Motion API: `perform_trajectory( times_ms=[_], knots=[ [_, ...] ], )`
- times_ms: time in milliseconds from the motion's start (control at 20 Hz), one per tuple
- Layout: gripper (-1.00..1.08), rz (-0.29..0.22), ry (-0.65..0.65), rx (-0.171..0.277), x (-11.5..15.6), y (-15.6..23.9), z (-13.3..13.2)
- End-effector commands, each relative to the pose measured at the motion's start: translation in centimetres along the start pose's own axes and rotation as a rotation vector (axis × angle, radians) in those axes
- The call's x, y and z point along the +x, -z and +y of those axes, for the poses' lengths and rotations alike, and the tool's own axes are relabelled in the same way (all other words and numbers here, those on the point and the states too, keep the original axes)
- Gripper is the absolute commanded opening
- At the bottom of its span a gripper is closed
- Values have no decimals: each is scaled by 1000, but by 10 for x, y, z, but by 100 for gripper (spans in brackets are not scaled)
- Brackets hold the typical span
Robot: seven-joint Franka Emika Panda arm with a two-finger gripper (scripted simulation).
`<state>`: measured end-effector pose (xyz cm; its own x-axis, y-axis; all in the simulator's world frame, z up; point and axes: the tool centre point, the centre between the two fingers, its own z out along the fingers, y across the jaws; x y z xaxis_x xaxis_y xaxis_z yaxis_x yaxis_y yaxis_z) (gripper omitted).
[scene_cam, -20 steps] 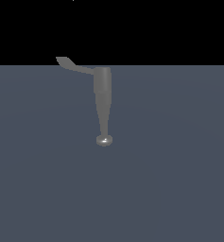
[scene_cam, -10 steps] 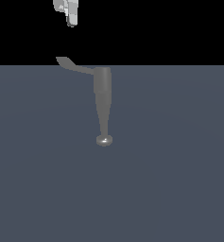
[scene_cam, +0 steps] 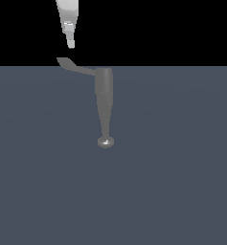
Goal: Turn on the faucet by rotating a designated handle.
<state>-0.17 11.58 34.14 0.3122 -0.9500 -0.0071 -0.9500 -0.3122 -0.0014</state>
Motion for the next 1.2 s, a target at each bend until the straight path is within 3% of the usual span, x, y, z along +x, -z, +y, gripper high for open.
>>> perform_trajectory(
  times_ms=[0, 600, 1150],
  knots=[
    [-100, 2, -53, 0, -3, -10, -9],
    [-100, 7, -191, -1, -10, -40, -32],
    [-100, 7, -200, -1, -12, -42, -25]
  ],
)
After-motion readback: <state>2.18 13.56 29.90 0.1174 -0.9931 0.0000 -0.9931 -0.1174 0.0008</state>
